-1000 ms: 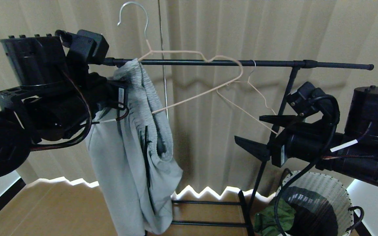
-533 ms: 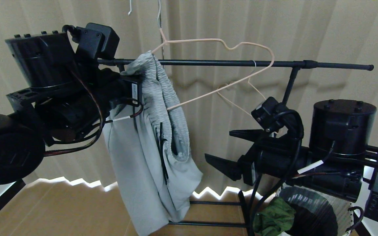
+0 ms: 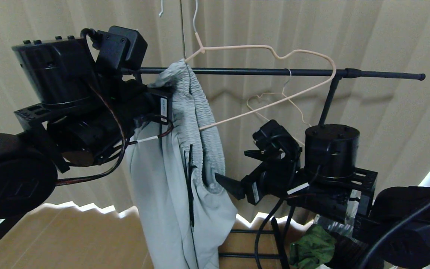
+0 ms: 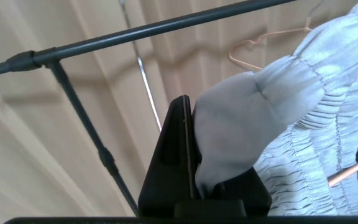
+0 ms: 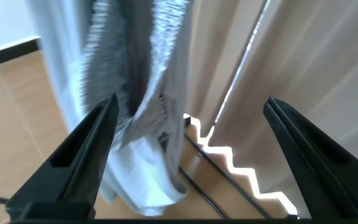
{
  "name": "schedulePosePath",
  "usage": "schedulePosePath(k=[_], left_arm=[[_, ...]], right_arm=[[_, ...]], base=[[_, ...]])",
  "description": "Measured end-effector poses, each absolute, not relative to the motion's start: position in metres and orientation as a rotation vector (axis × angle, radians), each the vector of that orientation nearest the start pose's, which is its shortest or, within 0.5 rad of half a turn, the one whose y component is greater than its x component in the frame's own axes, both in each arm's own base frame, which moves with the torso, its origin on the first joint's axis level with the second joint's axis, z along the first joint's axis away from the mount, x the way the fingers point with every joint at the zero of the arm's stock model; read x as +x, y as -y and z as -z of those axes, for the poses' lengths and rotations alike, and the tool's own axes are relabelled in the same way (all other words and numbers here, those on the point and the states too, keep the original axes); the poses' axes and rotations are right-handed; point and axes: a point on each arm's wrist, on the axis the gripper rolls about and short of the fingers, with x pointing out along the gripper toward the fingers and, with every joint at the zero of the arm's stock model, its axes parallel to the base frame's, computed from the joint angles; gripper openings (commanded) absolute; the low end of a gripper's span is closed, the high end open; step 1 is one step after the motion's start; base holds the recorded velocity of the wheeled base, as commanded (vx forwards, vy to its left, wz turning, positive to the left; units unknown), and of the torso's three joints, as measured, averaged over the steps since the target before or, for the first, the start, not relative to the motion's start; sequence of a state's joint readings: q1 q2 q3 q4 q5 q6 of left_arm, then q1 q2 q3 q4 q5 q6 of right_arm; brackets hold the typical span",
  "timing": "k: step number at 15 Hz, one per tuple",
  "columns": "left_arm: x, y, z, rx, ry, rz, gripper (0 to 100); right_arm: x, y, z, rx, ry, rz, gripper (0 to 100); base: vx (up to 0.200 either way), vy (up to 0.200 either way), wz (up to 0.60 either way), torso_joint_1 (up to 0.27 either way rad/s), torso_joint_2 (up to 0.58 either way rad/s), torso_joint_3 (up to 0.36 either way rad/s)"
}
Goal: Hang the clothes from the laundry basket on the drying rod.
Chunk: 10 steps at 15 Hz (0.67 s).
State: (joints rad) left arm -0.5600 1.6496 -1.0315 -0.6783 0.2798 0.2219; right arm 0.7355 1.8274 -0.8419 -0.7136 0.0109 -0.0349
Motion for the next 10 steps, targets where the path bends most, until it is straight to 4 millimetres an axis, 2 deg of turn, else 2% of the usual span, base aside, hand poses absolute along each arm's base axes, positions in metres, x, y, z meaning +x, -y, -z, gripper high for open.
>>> schedulePosePath(k=[2, 3, 7, 10], left_arm=[[0.265, 0.164, -0.266, 0.195, 0.087, 0.286, 0], [0.264, 0.165, -0.266, 0.195, 0.091, 0.291, 0], [0.264, 0.165, -0.268, 0.195, 0.101, 0.289, 0], [0.264, 0.164, -0.265, 0.201, 0.1, 0.287, 0]], right_arm=[[0.251, -0.227, -0.153, -0.139, -0.262, -0.726, 100], [0.252, -0.227, -0.15, -0.143, -0.271, -0.719, 0], [0.254, -0.223, -0.142, -0.151, -0.298, -0.696, 0], [0.26, -0.209, -0.141, -0.149, -0.307, -0.646, 0]], base=[[0.0, 0.0, 0.0, 0.0, 0.0, 0.0], [0.0, 0.0, 0.0, 0.0, 0.0, 0.0], [0.0, 0.0, 0.0, 0.0, 0.0, 0.0], [0.0, 0.0, 0.0, 0.0, 0.0, 0.0]])
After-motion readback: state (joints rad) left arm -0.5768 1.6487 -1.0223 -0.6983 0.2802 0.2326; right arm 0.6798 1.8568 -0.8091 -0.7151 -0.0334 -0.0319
